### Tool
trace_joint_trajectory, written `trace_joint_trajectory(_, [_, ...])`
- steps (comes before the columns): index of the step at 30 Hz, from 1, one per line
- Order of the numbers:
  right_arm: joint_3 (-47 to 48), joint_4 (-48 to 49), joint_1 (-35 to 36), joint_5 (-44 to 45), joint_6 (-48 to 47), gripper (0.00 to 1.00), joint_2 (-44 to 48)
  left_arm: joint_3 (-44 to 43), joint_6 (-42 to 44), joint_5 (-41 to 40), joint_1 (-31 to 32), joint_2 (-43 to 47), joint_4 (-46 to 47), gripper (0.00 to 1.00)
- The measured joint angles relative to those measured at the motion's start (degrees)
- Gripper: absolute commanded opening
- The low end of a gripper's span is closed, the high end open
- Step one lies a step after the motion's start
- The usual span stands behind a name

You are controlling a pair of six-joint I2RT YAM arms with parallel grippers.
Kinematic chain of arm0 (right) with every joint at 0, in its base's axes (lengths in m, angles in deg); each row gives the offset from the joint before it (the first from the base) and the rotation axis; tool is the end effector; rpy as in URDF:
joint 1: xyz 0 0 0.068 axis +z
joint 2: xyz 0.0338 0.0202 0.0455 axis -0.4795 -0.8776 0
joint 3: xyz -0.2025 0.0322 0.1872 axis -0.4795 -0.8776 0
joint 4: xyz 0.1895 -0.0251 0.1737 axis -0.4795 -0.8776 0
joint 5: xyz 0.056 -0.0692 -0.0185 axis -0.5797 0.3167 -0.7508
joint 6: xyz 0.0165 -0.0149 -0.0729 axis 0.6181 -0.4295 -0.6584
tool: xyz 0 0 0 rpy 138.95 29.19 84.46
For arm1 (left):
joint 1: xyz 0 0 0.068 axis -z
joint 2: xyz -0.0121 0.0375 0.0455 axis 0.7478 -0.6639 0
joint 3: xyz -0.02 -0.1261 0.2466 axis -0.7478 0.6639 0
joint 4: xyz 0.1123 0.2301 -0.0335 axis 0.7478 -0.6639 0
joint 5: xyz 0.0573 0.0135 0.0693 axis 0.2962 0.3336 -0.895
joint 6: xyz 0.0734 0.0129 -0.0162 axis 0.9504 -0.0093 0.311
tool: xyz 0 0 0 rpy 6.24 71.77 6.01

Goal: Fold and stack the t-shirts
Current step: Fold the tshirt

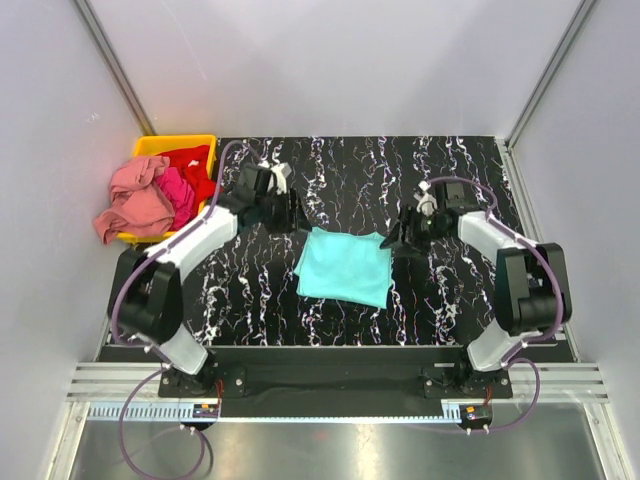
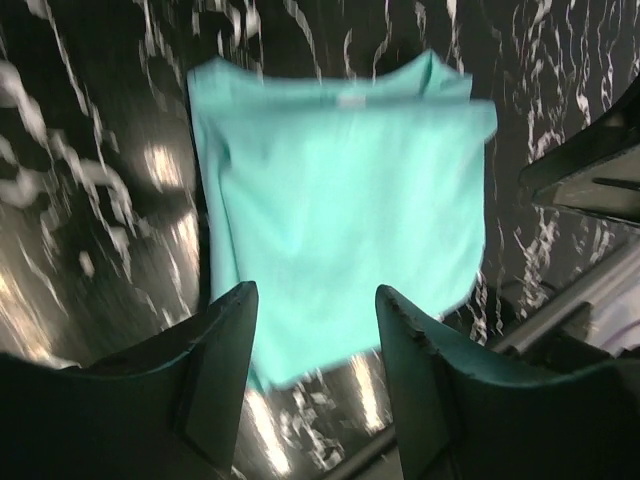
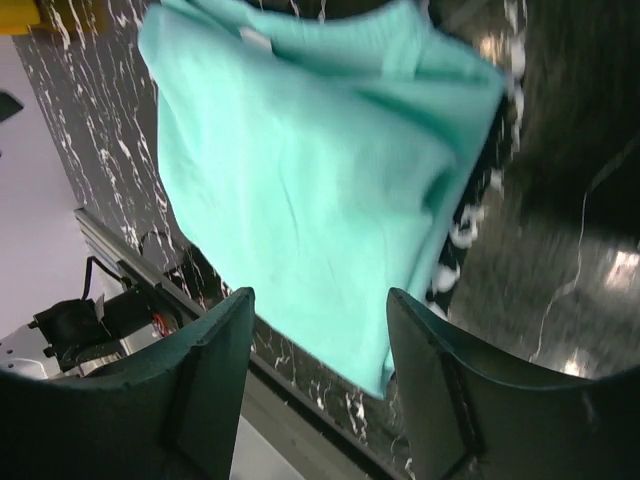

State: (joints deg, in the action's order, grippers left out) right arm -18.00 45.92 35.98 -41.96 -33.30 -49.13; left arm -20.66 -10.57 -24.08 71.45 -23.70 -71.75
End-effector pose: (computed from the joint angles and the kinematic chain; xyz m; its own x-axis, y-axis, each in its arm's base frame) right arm 0.3147 0.0801 0.1740 -0.9570 0.1559 -0.2448 -0.0488 0.7452 0.6651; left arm 0.3167 -0.1606 0.2360 -0.8843 -0.1005 -0.4559 0.1958 0.8067 -0.5576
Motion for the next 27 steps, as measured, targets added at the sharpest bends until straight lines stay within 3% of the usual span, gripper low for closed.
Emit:
trace_joint_trajectory(4, [7.2, 0.8, 0.0, -0.6, -4.1, 0.64, -8.0, -7.8, 9.6, 3.3, -1.6, -10.6, 1.1, 0.55])
trace_joint_trajectory(9, [11.1, -1.5, -0.2, 0.4, -8.8, 0.69, -16.2, -8.8, 15.6, 6.4, -1.6, -18.6, 1.0, 0.56])
trace_joint_trajectory(13, [11.6, -2.9, -0.2, 0.0, -10.7, 0.68, -17.3, -9.9, 17.8, 9.7, -1.5, -23.5, 1.4, 0.55])
trace_joint_trajectory(19, [12.2, -2.7, -0.3, 0.2, -12.8, 0.52, -17.5, -10.1, 18.9, 11.5, -1.5, -24.9, 3.7, 0.54])
trace_joint_trajectory(24, [12.7, -2.4, -0.4, 0.1, -13.8, 0.31, -18.9, -10.8, 19.6, 11.5, -1.5, -24.9, 4.4, 0.52])
trace_joint_trajectory(26, [12.7, -2.4, -0.4, 0.2, -14.0, 0.24, -19.1, -10.8, 19.6, 11.5, -1.5, -24.9, 4.9, 0.47])
trace_joint_trajectory(27, [12.7, -2.4, -0.5, 0.1, -14.1, 0.19, -19.0, -10.8, 19.6, 11.6, -1.5, -24.9, 5.3, 0.39])
